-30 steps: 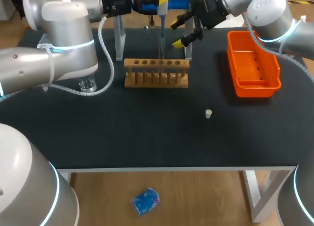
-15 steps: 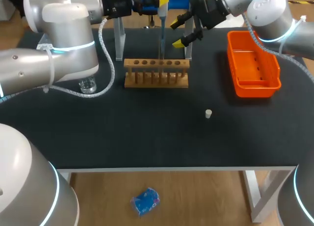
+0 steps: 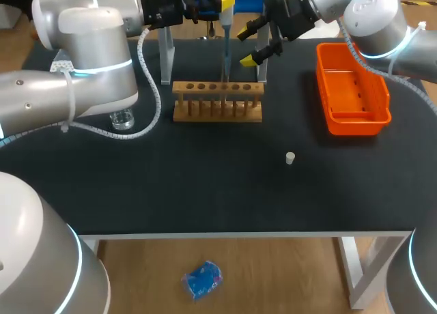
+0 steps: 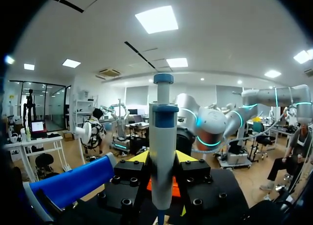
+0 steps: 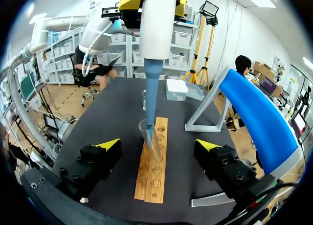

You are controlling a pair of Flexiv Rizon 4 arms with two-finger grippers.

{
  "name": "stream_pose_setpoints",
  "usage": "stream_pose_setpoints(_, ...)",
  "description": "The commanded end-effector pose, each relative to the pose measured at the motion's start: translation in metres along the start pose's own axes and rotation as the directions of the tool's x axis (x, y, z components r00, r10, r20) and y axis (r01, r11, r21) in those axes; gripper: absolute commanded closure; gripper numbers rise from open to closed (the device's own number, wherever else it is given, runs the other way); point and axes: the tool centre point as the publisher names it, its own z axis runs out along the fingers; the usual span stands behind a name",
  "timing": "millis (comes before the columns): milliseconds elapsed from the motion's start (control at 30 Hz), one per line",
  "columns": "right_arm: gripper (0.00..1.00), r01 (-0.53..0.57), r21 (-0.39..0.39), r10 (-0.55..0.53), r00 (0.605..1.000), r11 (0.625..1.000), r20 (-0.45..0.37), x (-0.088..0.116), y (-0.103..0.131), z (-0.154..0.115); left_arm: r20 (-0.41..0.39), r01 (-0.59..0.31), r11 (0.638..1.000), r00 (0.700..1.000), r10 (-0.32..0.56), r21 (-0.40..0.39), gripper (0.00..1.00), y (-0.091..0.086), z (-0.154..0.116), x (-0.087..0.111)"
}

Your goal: Invert the test tube, pick up the pipette, mount the tip to pipette, aspirate from beaker and dispense into the tube, eject the tip, return the pipette, and cap with the stopper.

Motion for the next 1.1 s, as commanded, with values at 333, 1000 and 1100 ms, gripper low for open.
stream_pose_setpoints(333,0.00,0.000,0.002,0.000,1.000,1.000,-0.003,-0.0006,0.0000,-0.0008,0.009,-0.007,1.000,1.000,0.007,0.005,1.00,-0.0015,-0.0015,0.0030)
stream_pose_setpoints(1000,0.00,0.000,0.002,0.000,1.000,1.000,-0.003,-0.0006,0.0000,-0.0008,0.016,-0.014,1.000,1.000,0.014,-0.011,1.00,0.0031,-0.0008,0.0001)
stream_pose_setpoints(1100,0.00,0.000,0.002,0.000,1.000,1.000,-0.003,-0.0006,0.0000,-0.0008,0.017,-0.016,1.000,1.000,0.016,-0.013,1.00,0.0030,-0.0003,-0.0016)
